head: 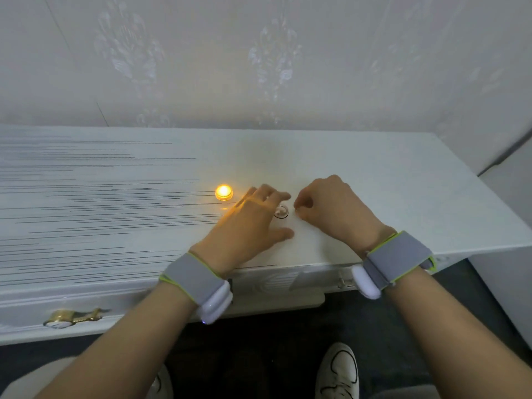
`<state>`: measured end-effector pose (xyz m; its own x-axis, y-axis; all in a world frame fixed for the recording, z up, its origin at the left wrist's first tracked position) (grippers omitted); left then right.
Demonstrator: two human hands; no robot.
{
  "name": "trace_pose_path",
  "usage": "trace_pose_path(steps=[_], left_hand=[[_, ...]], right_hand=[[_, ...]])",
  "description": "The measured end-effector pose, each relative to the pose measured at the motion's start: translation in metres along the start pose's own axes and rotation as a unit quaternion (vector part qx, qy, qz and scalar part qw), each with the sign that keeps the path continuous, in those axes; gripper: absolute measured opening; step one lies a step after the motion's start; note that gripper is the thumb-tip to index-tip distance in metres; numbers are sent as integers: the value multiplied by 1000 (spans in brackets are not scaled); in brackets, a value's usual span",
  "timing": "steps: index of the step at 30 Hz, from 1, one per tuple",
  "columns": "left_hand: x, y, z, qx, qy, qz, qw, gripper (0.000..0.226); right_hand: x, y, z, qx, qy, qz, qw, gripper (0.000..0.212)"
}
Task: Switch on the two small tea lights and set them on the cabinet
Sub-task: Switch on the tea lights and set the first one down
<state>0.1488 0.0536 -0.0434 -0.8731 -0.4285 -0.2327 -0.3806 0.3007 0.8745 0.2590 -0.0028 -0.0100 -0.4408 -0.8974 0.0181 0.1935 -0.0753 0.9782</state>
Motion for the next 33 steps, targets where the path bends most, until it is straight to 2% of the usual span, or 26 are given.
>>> trace_pose_path(steps=[3,6,9,16,19,22,24,28,33], left_hand=[[-3,-5,3,13,31,-31,999,50],[-6,-2,8,56,45,-48,996,33],[-4,4,9,100,52,-60,992,30],[-1,9,14,179,90,-85,976,29],[0,8,16,219,116,-81,965,30],[1,7,17,251,126,-69,957,30],[-1,6,17,261,123,-63,955,31],[-3,3,18,284,129,-60,948,30],[-1,2,16,314,144,-46,937,28]], right_hand=[[-2,7,-4,-106,-29,-16,994,19],[-3,9,-5,-233,-54,10,971,12],[-2,4,-1,-259,-68,33,963,9],[-7,-4,0,-222,-76,9,972,12],[-11,5,-11,-205,-97,-32,973,13],[-10,19,-30,-102,-117,-77,985,6],[-9,19,-37,-37,-128,-60,989,5],[-4,3,-28,10,-118,27,993,21],[-6,-1,-23,19,-86,35,996,18]])
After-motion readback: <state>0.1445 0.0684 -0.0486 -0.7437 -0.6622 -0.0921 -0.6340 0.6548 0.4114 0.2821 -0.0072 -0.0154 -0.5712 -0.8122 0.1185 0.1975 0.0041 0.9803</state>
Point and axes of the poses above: each hand's wrist, its own x-axis away from the middle knuckle, its own y-axis out of the back of the hand, z = x × y, the point moved 5 cm from there along -x, towards the middle knuckle, and after that the axes turned 6 degrees about -y, right-handed, at the moved point
